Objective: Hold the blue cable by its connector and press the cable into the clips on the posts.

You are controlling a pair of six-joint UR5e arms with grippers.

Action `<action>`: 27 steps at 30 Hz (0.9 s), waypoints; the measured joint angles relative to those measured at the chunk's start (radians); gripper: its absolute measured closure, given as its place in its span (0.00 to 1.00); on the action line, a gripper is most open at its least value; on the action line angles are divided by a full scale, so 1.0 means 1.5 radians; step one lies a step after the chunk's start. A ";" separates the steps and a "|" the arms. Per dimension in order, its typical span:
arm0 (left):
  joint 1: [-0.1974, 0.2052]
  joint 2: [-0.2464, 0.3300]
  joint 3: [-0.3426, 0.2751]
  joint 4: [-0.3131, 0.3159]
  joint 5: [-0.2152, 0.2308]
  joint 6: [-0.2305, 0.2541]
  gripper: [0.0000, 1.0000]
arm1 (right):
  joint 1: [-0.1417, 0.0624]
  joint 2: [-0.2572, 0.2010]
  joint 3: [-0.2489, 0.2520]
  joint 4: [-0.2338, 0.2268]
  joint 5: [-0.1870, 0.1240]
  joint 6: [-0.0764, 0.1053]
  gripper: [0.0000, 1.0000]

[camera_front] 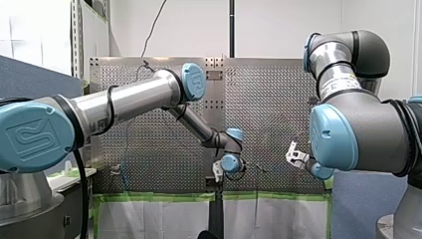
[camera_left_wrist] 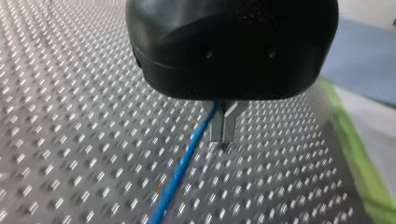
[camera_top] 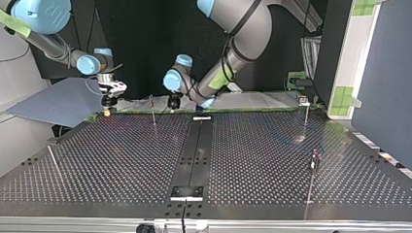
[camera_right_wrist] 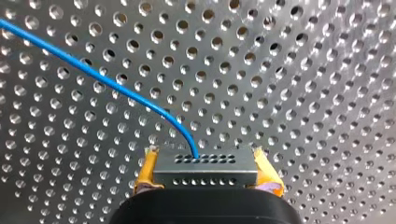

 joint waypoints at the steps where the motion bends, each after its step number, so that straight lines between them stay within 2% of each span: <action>1: -0.003 0.000 0.000 0.000 0.007 0.000 1.00 | 0.002 0.000 0.000 -0.003 0.000 0.000 1.00; 4: -0.006 0.000 0.001 -0.002 0.021 0.000 1.00 | 0.008 0.000 -0.002 -0.006 0.000 0.000 1.00; 8: -0.005 -0.006 0.003 -0.004 0.025 -0.001 1.00 | 0.013 0.001 -0.006 -0.006 0.001 0.000 1.00; 14: 0.000 -0.030 0.014 -0.023 0.031 0.000 1.00 | 0.017 0.001 -0.009 -0.006 0.004 0.001 1.00; 20: 0.004 -0.036 0.032 -0.028 0.035 -0.007 1.00 | 0.018 0.002 -0.010 -0.008 0.005 0.002 1.00; 27: 0.008 -0.036 0.053 -0.037 0.032 -0.014 1.00 | 0.019 0.006 -0.012 -0.005 0.027 0.001 1.00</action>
